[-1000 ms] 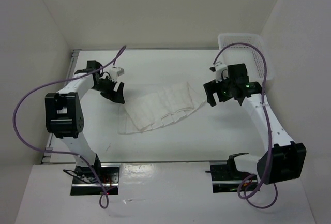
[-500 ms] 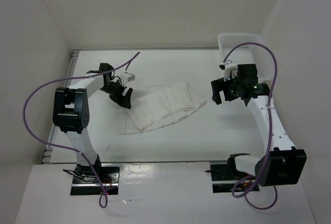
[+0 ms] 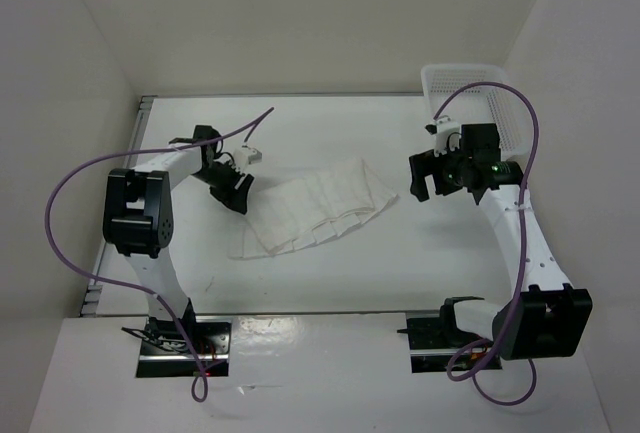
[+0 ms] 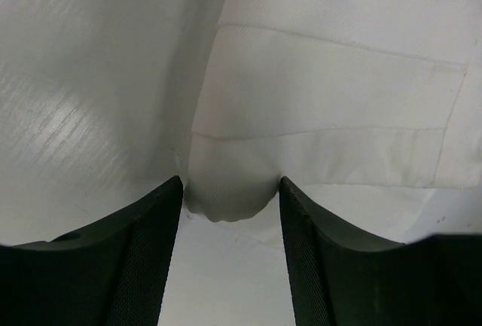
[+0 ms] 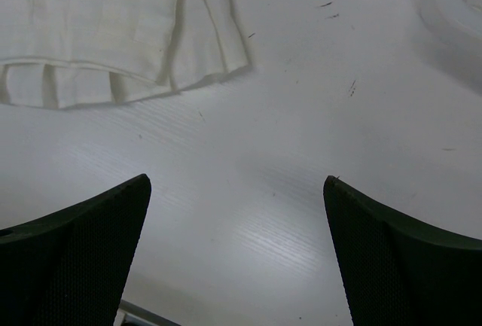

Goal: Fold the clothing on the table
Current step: Fold the skirt

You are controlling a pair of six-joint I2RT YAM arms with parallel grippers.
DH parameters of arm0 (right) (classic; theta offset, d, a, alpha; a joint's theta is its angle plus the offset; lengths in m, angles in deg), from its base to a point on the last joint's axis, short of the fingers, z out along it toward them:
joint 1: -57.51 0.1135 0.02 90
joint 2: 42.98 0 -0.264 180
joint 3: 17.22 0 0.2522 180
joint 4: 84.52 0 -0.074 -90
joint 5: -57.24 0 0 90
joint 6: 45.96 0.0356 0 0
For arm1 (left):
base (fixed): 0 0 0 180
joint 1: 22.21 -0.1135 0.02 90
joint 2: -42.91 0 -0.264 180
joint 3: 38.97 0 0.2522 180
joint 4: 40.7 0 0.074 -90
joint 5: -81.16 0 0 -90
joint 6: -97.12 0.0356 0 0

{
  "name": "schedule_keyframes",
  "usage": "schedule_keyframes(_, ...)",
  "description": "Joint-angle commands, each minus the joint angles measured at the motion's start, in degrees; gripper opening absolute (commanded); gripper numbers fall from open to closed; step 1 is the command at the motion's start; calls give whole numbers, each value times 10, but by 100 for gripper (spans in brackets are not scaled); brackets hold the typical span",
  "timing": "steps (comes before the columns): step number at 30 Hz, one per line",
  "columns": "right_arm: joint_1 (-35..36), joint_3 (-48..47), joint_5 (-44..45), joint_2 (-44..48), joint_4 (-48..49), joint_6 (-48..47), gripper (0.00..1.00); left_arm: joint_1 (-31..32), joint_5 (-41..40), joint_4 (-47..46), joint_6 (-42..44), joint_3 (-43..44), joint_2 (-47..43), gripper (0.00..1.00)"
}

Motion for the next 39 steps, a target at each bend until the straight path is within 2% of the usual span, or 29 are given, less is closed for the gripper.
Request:
schedule_keyframes(1,-3,1,-12,3,10,6,100,1,6,13,25,-5,12,60)
schedule_keyframes(4,-3,6,-17,3,10,6,100,1,26,13,20,6,30,48)
schedule_keyframes(9,-3,18,-23,-2,10,6,100,1,78,13,15,45,70,39)
schedule_keyframes(13,-3,24,-28,-15,10,6,100,-5,149,20,2,80,106,33)
schedule_keyframes(16,-3,24,-39,-43,10,-1,100,-35,202,46,9,93,135,26)
schedule_keyframes(19,-3,17,-65,-72,15,-8,100,-62,221,69,25,100,140,16)
schedule_keyframes(21,-3,11,-74,-97,20,-8,100,-81,221,77,32,93,140,13)
schedule_keyframes(23,-3,5,-89,-115,27,-8,100,-98,221,82,32,84,134,1)
schedule_keyframes(32,-3,-67,-190,-285,53,-13,100,-110,200,77,32,-1,88,0)
schedule_keyframes(39,-3,-155,-251,-421,60,-30,100,-104,180,66,25,-12,77,0)
